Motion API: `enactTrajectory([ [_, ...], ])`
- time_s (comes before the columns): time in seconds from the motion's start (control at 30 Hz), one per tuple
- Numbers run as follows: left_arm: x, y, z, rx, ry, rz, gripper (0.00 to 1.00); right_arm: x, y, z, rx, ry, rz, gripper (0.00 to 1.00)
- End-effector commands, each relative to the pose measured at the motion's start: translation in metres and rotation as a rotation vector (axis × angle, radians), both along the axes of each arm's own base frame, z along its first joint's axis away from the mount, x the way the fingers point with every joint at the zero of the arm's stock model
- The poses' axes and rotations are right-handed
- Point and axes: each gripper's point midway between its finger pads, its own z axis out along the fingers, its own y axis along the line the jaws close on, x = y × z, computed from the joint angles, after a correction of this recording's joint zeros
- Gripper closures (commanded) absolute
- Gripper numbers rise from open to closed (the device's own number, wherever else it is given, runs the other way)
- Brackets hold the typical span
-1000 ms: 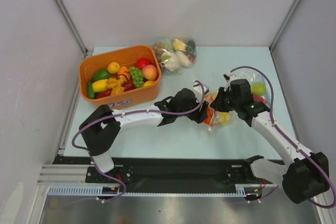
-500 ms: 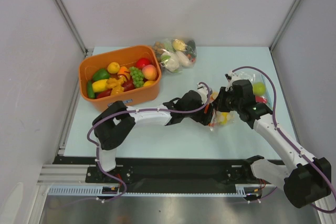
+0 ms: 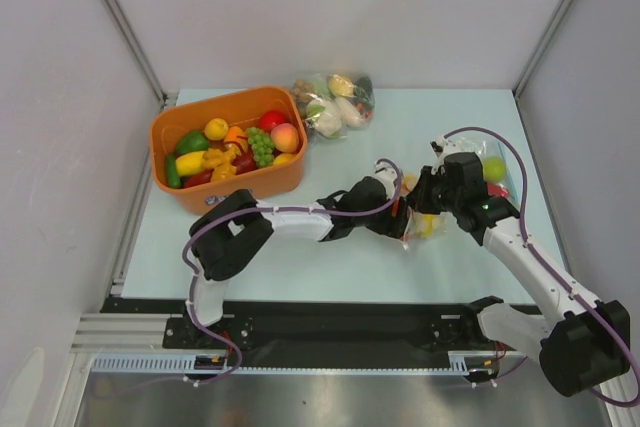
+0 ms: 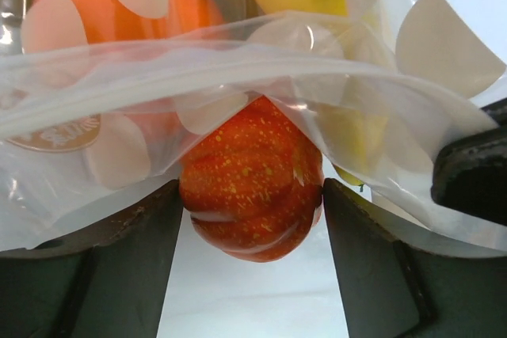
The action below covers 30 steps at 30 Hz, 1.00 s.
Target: Open the zip-top bag and remove the fake food
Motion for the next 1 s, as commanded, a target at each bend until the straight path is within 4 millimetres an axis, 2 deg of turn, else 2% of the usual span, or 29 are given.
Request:
enactTrajectory([
  [0.0,0.001,-0.011,0.005,-0.060,0.009,0.010,0.25,0.001,0.005,0.010,0.024,-0.036,0.023,1.00],
  [0.03,0.000,-0.011,0.005,-0.060,0.010,0.009,0.30,0.000,0.005,0.010,0.025,-0.039,0.023,1.00],
  [0.07,0.000,-0.010,0.005,-0.060,0.010,0.011,0.44,0.000,0.005,0.009,0.023,-0.036,0.022,1.00],
  [0.13,0.000,-0.008,0.007,-0.065,0.006,0.013,0.60,0.000,0.004,0.009,0.022,-0.035,0.019,1.00],
  [0.17,-0.001,-0.008,0.009,-0.070,0.006,0.008,0.72,0.000,0.004,0.009,0.022,-0.037,0.021,1.00],
  [0.23,-0.003,-0.006,0.014,-0.080,0.000,0.002,0.82,0.000,0.004,0.010,0.022,-0.040,0.020,1.00],
  [0.27,-0.005,-0.005,0.015,-0.083,0.002,-0.003,0.90,0.001,0.003,0.010,0.021,-0.040,0.018,1.00],
  [0.3,-0.006,-0.003,0.019,-0.086,-0.001,-0.004,0.94,0.001,0.003,0.010,0.020,-0.042,0.015,1.00],
  [0.4,-0.011,0.005,0.021,-0.084,0.004,-0.008,0.99,0.002,0.000,0.010,0.011,-0.047,0.006,1.00],
  [0.43,-0.013,0.007,0.029,-0.094,-0.002,-0.009,0.99,0.003,-0.001,0.009,0.004,-0.045,0.004,1.00],
  [0.5,-0.017,0.014,0.030,-0.090,0.003,-0.008,1.00,0.003,-0.004,0.007,-0.007,-0.041,-0.006,1.00],
  [0.53,-0.018,0.017,0.041,-0.106,-0.009,-0.007,1.00,0.003,-0.005,0.006,-0.013,-0.041,-0.006,1.00],
  [0.6,-0.022,0.024,0.041,-0.098,-0.006,-0.007,1.00,0.003,-0.007,0.004,-0.022,-0.037,-0.011,1.00],
  [0.63,-0.024,0.026,0.050,-0.109,-0.014,-0.010,1.00,0.004,-0.007,0.004,-0.021,-0.038,-0.013,1.00],
  [0.77,-0.030,0.036,0.057,-0.103,-0.015,-0.014,1.00,0.006,-0.008,0.003,-0.021,-0.036,-0.016,1.00],
  [0.97,-0.024,0.051,0.073,-0.093,-0.072,0.029,1.00,0.006,-0.007,0.000,-0.018,-0.028,-0.014,1.00],
])
